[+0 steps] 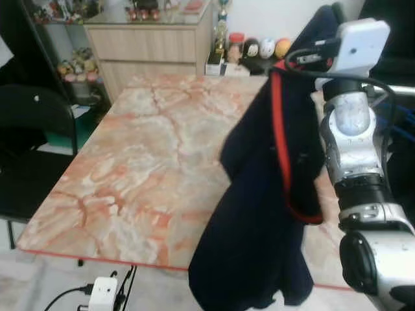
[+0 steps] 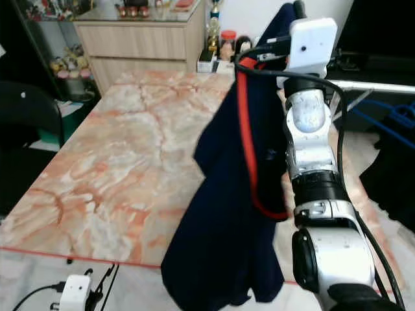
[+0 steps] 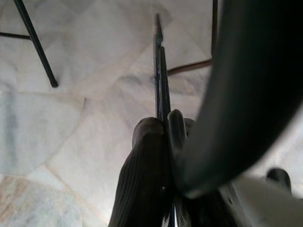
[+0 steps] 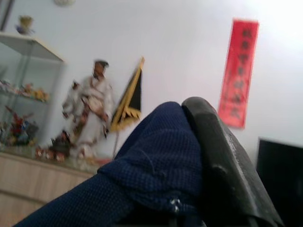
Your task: Hang hanger
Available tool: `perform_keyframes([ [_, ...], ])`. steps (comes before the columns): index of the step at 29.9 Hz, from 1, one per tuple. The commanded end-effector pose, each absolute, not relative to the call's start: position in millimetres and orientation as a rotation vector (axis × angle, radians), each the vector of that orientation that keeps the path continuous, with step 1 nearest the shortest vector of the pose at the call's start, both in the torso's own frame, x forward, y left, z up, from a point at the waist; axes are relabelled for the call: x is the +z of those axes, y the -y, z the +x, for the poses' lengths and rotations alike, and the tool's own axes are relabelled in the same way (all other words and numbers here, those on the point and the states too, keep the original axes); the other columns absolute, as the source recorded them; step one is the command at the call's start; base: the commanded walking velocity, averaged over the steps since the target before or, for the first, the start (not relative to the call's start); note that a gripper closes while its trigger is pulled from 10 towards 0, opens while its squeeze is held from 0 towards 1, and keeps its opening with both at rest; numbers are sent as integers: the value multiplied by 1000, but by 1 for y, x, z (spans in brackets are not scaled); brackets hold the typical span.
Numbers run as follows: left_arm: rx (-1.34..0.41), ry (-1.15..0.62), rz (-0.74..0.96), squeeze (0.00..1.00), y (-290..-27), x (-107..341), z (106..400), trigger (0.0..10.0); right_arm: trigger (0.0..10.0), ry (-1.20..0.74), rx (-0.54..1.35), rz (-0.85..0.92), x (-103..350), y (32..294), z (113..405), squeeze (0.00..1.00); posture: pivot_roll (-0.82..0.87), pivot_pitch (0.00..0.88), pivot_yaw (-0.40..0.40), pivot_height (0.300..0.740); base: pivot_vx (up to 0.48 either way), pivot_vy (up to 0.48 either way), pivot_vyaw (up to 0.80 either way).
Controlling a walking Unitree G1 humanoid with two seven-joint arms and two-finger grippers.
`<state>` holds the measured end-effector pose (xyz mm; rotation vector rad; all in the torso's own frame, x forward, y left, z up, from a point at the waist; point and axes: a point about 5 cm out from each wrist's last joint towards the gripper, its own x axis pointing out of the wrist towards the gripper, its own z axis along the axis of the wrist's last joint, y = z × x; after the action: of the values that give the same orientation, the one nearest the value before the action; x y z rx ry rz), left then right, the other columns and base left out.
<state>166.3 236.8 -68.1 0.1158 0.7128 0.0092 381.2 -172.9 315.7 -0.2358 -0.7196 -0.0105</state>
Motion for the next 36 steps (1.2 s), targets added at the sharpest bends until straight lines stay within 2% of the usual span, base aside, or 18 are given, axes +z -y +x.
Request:
perform_keyframes([
  [1, 25, -729, 119, 0, -242, -70, 161, 10000, 10000, 773, 8, -234, 329, 166, 378, 0, 17, 0, 15, 740, 349, 0, 0],
  [8, 22, -719, 107, 0, -240, -70, 161, 10000, 10000, 728, 8, -250, 321, 168, 381, 0, 19, 0, 13, 740, 151, 0, 0],
  [11, 20, -726, 102, 0, -239, -71, 160, 10000, 10000, 574, 23, -299, 293, 168, 387, 0, 16, 1, 12, 740, 0, 0, 0],
  [16, 13, -727, 96, 0, -237, -72, 158, 10000, 10000, 436, 72, -307, 258, 166, 384, 0, 18, 10, 12, 740, 0, 0, 0],
  [22, 10, -739, 104, 0, -238, -73, 156, 10000, 10000, 189, 314, -249, 204, 149, 362, 0, 6, 20, 13, 740, 0, 0, 0],
  [27, 2, -739, 103, 0, -237, -73, 158, 10000, 10000, 38, 329, -243, 171, 158, 343, 0, 0, 20, 16, 740, 0, 0, 0],
  [36, -21, -754, 109, 0, -234, -74, 158, 10000, 10000, -128, 300, -215, 145, 165, 320, 0, -5, 16, 18, 740, 0, 0, 0],
])
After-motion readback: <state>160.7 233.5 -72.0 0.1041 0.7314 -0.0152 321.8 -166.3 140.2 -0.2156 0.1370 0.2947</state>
